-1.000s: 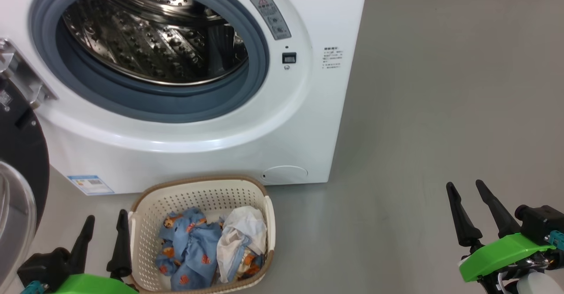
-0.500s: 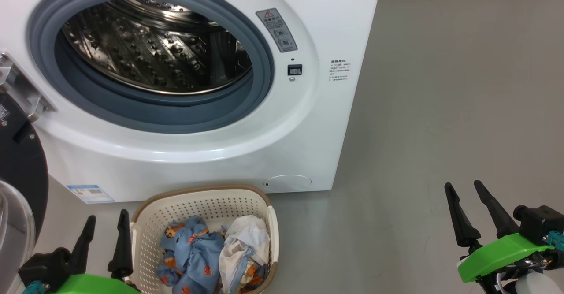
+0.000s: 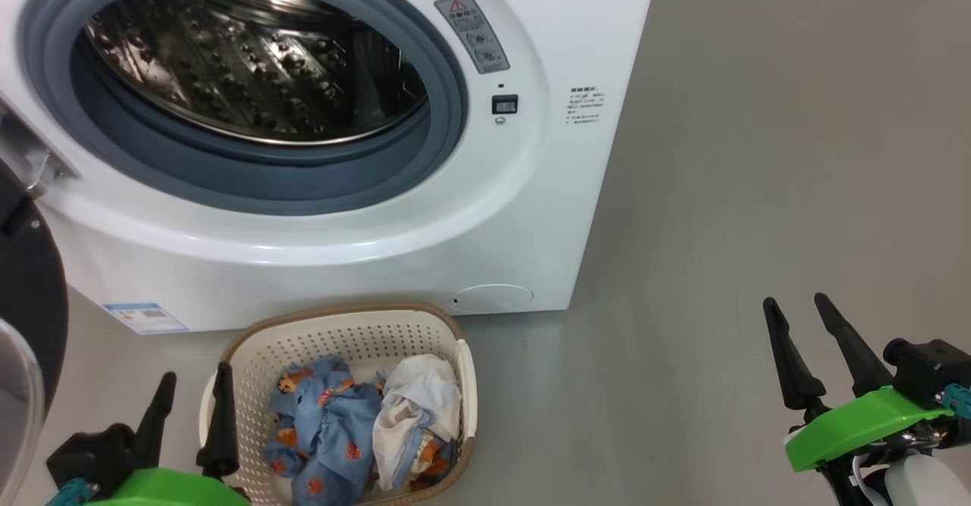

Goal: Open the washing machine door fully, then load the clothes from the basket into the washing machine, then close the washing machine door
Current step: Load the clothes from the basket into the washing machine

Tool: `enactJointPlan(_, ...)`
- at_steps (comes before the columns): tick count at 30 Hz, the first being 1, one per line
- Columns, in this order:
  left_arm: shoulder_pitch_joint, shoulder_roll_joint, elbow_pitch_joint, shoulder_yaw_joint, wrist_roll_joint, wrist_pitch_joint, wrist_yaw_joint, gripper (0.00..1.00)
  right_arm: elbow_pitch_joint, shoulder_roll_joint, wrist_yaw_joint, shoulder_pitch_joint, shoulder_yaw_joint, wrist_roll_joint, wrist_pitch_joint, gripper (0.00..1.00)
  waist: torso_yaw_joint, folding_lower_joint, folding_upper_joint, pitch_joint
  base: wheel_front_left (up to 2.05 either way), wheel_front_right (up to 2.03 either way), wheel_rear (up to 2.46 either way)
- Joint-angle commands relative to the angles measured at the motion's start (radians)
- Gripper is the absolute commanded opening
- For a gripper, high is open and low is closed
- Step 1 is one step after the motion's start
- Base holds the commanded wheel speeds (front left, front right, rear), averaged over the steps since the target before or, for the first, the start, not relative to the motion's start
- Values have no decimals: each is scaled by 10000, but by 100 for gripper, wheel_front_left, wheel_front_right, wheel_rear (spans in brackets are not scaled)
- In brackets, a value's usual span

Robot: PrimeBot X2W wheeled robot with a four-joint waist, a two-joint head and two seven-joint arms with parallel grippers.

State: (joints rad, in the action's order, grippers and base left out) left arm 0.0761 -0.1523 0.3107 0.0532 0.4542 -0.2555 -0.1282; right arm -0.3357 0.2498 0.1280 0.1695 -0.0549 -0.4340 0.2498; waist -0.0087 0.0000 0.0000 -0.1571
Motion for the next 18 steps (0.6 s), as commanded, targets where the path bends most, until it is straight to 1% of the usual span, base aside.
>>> enactJointPlan(1, 443, -171, -113, -295, -3, -63, -25, 100, 247, 56, 27, 221, -197, 23, 120, 100, -31, 0, 0, -127, 0, 0, 0)
enactJointPlan(10, 727, -50, 472, -74, 113, -63, -25, 100, 347, -48, 27, 505, -182, 64, 120, 100, -107, 0, 0, -718, 0, 0, 0)
enactJointPlan(18, 1135, -66, 1259, 213, 287, -63, -25, 100, 415, -101, 27, 767, -168, 89, 120, 100, -181, 0, 0, -1198, 0, 0, 0)
